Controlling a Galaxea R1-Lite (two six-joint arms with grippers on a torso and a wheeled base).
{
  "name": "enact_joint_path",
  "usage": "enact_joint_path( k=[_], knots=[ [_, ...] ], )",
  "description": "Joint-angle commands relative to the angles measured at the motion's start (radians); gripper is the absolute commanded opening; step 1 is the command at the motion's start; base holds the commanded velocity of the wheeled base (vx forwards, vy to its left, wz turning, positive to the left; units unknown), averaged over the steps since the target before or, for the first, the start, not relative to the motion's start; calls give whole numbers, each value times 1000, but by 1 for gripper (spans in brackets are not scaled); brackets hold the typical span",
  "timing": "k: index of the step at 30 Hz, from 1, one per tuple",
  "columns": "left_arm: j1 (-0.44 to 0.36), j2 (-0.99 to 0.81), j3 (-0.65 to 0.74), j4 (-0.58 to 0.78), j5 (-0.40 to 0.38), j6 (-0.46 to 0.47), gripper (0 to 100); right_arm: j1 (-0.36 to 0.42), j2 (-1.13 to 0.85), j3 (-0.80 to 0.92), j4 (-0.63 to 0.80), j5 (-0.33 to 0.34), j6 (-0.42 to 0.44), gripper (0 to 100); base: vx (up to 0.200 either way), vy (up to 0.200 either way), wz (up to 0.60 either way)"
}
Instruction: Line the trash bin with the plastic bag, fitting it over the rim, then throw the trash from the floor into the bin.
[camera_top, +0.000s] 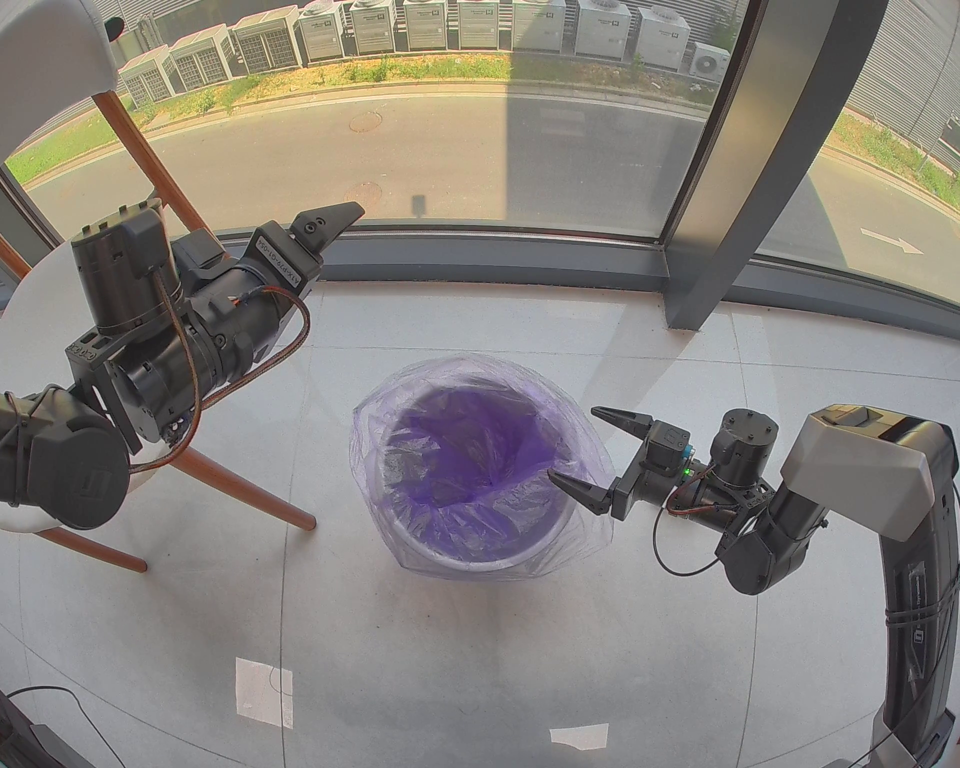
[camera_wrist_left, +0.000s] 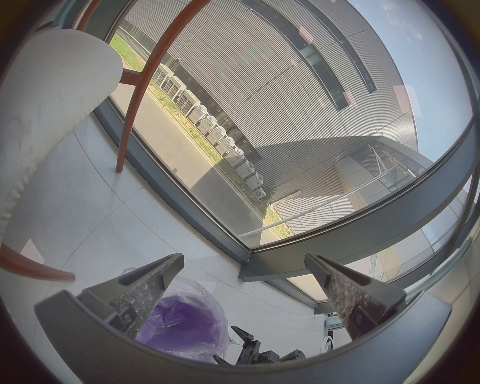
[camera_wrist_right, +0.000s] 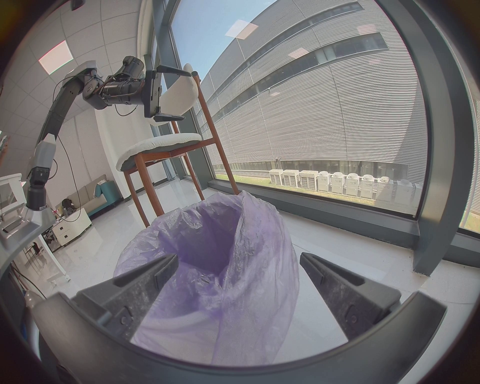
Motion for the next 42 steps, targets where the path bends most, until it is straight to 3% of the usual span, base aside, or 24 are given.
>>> enact_joint_path(
  k=[1, 10, 11, 18, 27, 32, 33, 42],
  knots=[
    [-1, -18, 12, 0, -2, 1, 100, 18, 42, -50, 0, -1, -1, 100, 0, 0, 0],
    [6, -19, 11, -3, 4, 2, 100, 12, 68, -99, 6, -4, 2, 100, 0, 0, 0],
    [6, -21, 12, -3, 4, 2, 100, 10, 68, -101, 6, -4, 2, 0, 0, 0, 0],
    [38, -19, 8, -3, 7, 30, 100, 5, 59, -115, 5, -4, 9, 0, 0, 0, 0],
    [41, -19, 12, -3, 6, 62, 100, 1, 22, -152, -10, -11, 135, 0, 0, 0, 0],
    [39, -18, 20, -3, 6, 62, 100, -19, 13, -167, -10, -36, 319, 0, 0, 0, 0],
    [39, -18, 20, -3, 6, 62, 100, -19, 13, -167, -10, -36, 319, 0, 0, 0, 0],
    [39, -15, 52, -3, 4, 62, 100, 12, 15, -297, 94, -241, 821, 0, 0, 0, 0]
  ],
)
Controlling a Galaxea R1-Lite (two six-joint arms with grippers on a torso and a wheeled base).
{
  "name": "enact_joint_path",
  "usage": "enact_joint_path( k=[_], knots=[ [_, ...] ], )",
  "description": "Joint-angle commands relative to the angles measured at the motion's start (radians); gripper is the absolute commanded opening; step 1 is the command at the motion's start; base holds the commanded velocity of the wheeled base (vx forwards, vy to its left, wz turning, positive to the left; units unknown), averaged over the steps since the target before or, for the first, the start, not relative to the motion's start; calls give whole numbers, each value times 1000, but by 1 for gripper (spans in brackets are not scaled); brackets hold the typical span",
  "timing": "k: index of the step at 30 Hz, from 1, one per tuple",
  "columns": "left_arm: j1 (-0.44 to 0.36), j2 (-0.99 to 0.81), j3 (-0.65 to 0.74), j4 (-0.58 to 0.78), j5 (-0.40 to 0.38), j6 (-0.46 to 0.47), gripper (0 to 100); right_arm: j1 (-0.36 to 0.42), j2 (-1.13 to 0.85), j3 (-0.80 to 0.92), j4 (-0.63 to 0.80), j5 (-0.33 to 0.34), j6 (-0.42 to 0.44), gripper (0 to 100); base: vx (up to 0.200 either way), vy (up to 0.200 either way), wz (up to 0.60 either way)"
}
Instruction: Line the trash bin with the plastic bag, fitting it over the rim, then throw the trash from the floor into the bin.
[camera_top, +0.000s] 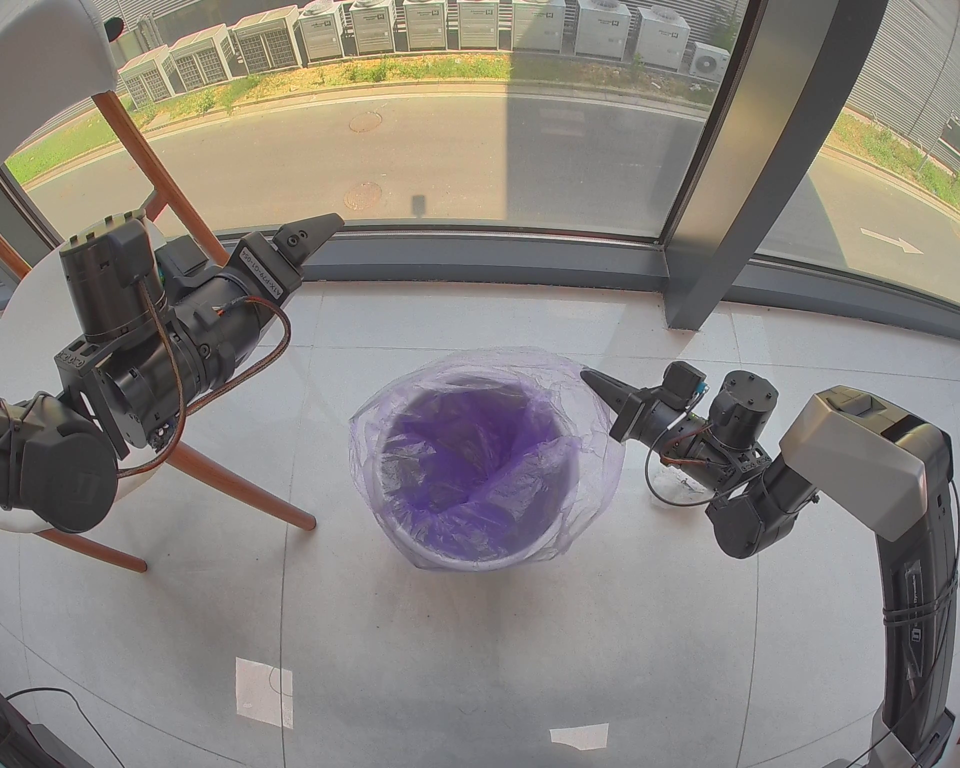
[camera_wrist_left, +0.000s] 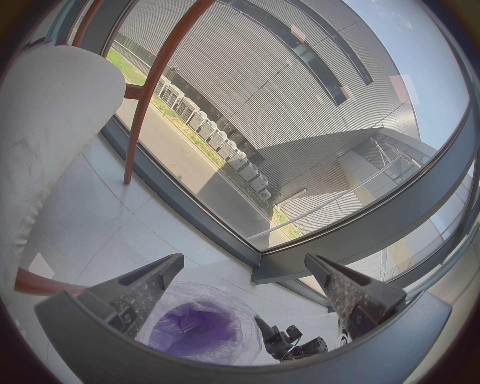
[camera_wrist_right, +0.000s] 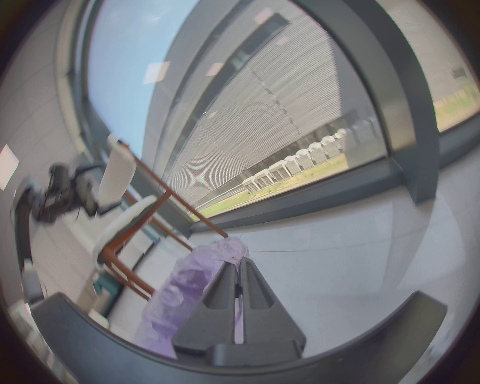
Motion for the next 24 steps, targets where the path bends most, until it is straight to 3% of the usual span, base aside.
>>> enact_joint_path(
  k=[1, 5, 13, 18, 24],
  knots=[
    [0, 4, 16, 0, -1, -1, 100, 33, -10, -96, 113, -122, 235, 0, 0, 0, 0],
    [-2, 6, 17, 0, 1, -1, 100, 53, -15, -145, 231, -182, 401, 0, 0, 0, 0],
    [-2, 3, 20, 0, 4, -1, 100, 44, 33, -177, 303, -184, 536, 0, 0, 0, 0],
    [-2, -1, 53, -4, 4, -1, 100, 41, 50, -174, 303, -184, 686, 0, 0, 0, 0],
    [-5, 1, 69, -14, 1, -1, 100, 41, 91, -179, 289, -185, 715, 0, 0, 0, 0]
  ],
)
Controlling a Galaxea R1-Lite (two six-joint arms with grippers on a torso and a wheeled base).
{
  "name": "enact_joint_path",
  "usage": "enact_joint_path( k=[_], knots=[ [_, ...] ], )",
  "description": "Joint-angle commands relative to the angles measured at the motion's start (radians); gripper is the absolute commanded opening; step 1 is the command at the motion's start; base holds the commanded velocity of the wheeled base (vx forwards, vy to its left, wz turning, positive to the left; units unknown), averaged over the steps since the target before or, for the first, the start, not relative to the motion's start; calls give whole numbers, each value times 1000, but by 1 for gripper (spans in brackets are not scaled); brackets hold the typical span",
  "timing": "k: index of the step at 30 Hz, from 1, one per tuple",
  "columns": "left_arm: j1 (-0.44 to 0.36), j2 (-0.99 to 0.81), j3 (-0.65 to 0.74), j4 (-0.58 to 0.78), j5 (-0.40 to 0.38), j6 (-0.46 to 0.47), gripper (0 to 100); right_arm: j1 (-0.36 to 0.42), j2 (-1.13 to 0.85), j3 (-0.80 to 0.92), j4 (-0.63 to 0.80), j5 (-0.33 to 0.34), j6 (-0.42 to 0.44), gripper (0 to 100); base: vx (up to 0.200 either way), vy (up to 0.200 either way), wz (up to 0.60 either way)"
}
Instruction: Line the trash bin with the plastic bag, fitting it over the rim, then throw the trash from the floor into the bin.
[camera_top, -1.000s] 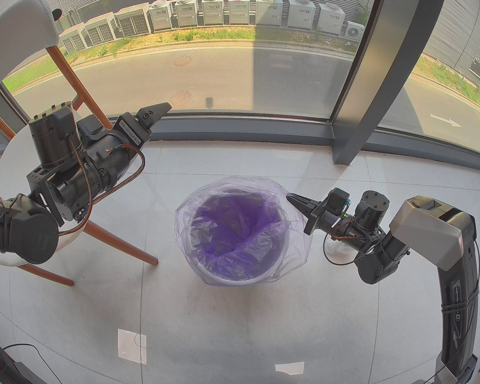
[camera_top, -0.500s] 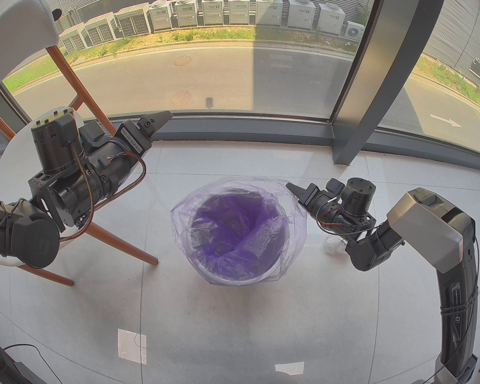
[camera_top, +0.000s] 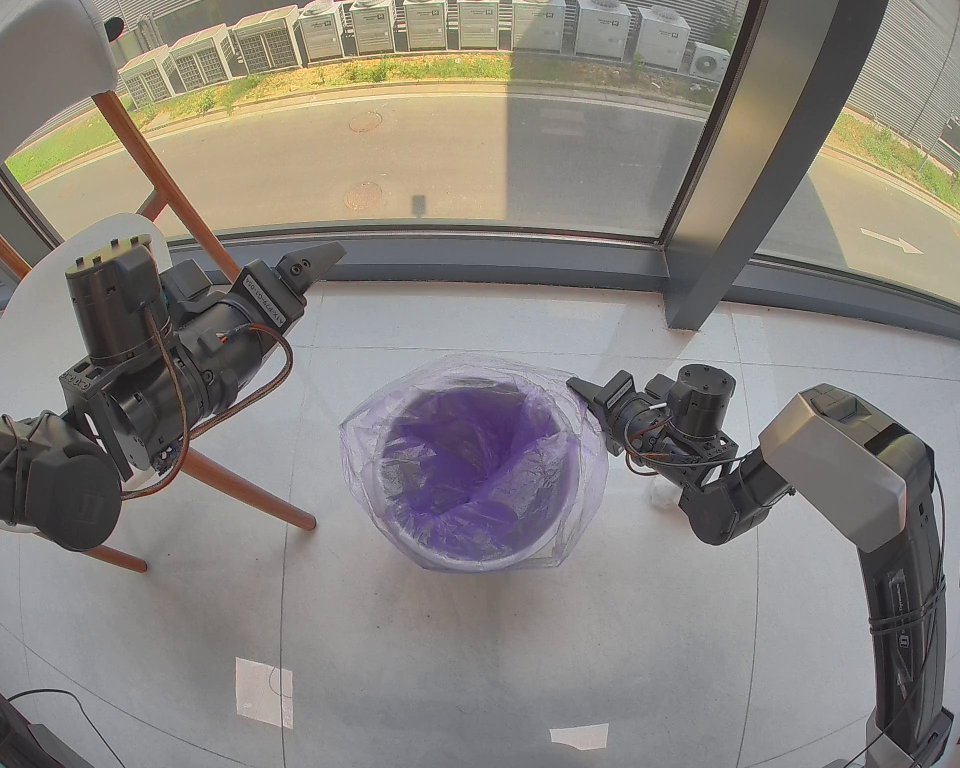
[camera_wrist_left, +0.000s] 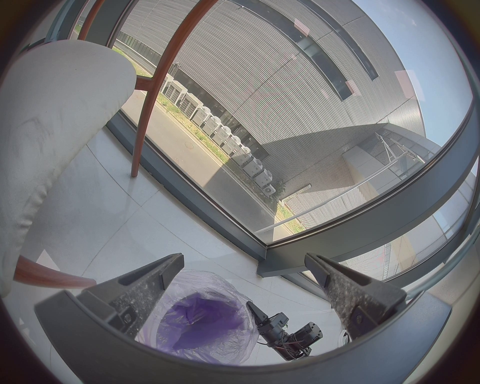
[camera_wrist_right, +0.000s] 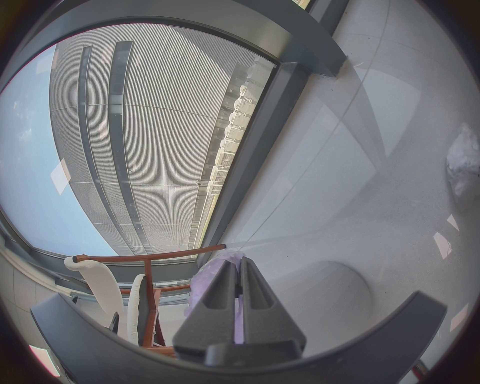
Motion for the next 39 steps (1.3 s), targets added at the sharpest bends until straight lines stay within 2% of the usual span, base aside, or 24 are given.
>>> enact_joint_path(
  k=[1, 8, 21, 39],
  knots=[
    [-4, 2, 12, -3, -1, 0, 100, 0, 49, -6, -8, -1, 1, 0, 0, 0, 0],
    [-8, 8, 24, -3, -4, 21, 100, 0, 98, -31, -14, -1, 1, 0, 0, 0, 0],
    [-8, 8, 41, -3, -2, 24, 100, -10, 221, -60, -109, -1, -1, 0, 0, 0, 0],
    [-8, 1, 84, -3, -1, 24, 100, -37, 321, -135, -111, -1, -4, 0, 0, 0, 0]
  ],
)
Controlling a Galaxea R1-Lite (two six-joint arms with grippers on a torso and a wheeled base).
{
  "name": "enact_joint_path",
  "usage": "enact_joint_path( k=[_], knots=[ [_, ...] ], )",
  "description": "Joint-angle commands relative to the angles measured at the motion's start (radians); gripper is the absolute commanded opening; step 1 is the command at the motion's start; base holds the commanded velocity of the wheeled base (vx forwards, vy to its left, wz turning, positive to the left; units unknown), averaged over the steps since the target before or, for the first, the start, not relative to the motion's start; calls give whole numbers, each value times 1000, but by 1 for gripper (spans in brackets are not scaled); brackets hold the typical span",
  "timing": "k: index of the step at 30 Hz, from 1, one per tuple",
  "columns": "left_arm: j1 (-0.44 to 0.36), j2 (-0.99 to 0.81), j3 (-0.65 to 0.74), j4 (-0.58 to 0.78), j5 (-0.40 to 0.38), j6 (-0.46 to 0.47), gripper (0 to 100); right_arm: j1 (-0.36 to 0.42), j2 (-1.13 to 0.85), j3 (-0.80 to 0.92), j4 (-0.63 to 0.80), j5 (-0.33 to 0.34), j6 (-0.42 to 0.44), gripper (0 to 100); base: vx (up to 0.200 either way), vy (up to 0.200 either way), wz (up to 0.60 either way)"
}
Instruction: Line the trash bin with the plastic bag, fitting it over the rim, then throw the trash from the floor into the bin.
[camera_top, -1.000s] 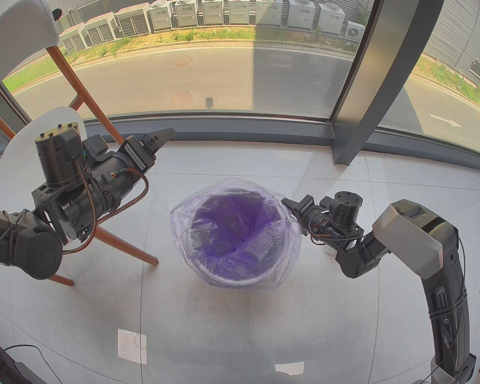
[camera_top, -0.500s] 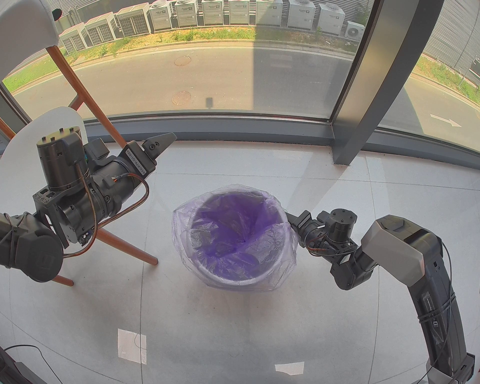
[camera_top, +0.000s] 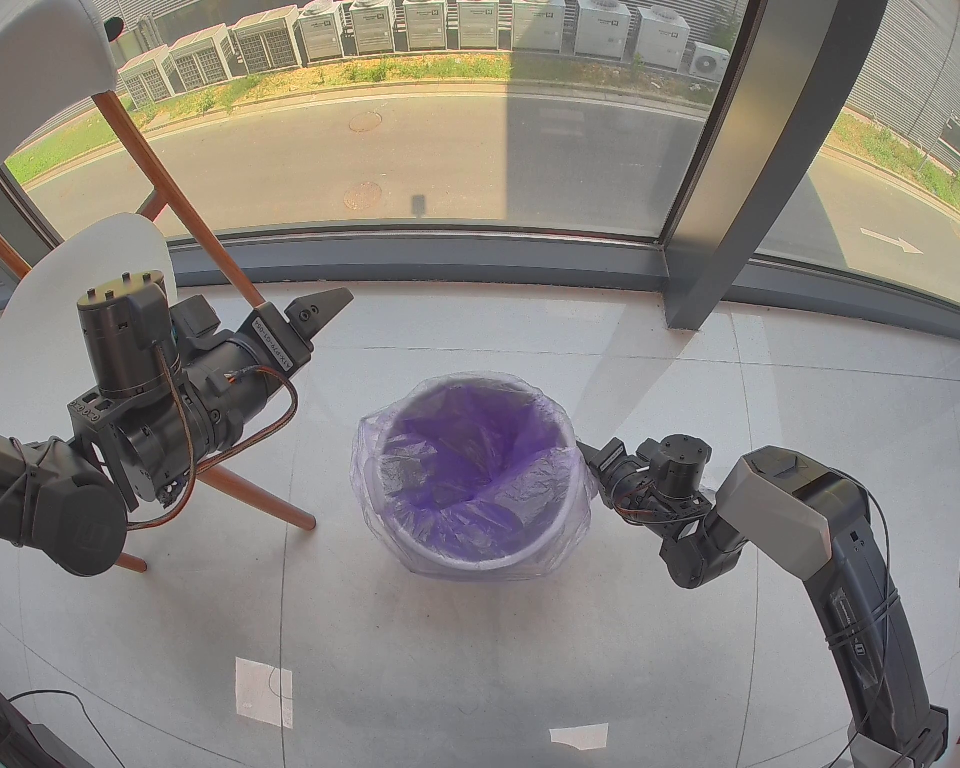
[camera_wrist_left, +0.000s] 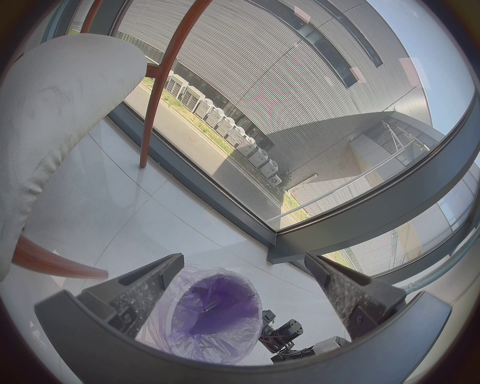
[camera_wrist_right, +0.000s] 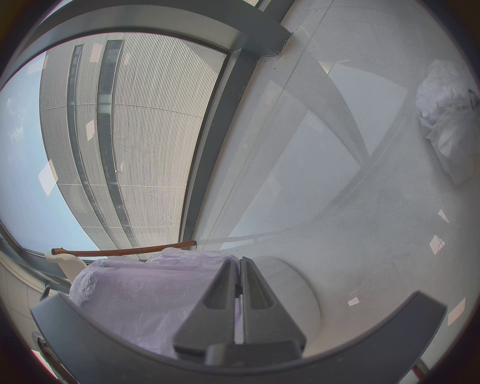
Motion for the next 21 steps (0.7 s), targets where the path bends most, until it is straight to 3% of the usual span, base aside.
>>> enact_joint_path(
  k=[1, 16, 17, 21],
  knots=[
    [0, -3, 4, 0, 0, 0, 100, -1, 31, -23, 1, 0, -1, 0, 0, 0, 0],
    [0, -20, 24, 0, 2, 0, 100, -6, 45, -43, 17, 0, -45, 0, 0, 0, 0],
    [0, -20, 25, 0, 3, 0, 100, -6, 45, -43, 4, -1, -47, 100, 0, 0, 0],
    [0, -32, 25, 0, 3, -2, 100, -6, -15, -13, -11, -46, -41, 100, 0, 0, 0]
  ],
)
